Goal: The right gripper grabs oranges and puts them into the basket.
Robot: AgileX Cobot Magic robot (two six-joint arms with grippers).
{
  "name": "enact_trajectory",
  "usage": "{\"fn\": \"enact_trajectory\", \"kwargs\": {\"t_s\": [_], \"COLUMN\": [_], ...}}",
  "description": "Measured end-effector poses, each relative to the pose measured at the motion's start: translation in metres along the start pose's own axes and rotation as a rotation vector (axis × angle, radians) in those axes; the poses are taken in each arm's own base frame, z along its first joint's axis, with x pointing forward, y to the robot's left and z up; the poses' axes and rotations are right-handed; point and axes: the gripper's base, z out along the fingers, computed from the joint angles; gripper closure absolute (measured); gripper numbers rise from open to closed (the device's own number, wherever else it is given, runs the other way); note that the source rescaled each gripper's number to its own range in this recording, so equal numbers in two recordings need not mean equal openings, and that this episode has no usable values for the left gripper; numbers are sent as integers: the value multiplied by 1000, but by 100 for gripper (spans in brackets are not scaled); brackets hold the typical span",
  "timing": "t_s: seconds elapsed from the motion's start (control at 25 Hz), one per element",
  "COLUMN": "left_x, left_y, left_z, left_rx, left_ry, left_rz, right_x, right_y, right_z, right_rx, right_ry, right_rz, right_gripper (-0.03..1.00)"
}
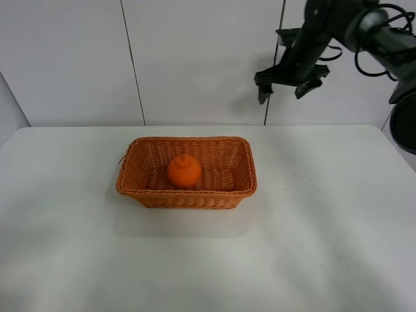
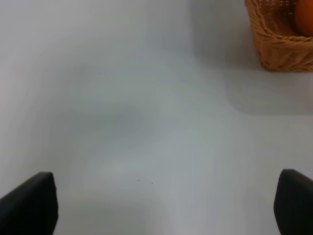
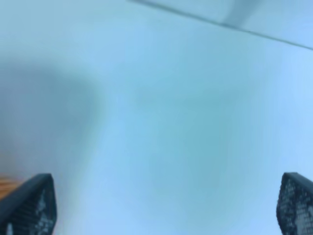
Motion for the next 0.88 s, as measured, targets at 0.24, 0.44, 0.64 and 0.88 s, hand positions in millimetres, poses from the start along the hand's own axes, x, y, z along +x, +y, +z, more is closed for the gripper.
{"fn": "enact_trajectory", "kwargs": {"t_s": [0.24,0.44,0.64,0.88], "left_x": [0,0,0,0], "left_y": [0,0,0,0], "left_z": [0,0,0,0], "left_rx": [0,0,0,0], "left_ry": [0,0,0,0], "left_rz": [0,0,0,0], "right_x": [3,9,31,96], "right_y": [-69,-76,-72,-60], "right_z": [-3,-5,-29,-78], "right_rx": [65,69,66,58], "right_ry": [-2,21,79,193], "right_rz": [119,125,119,122], "right_gripper": [-3,-3,-3,-3]}}
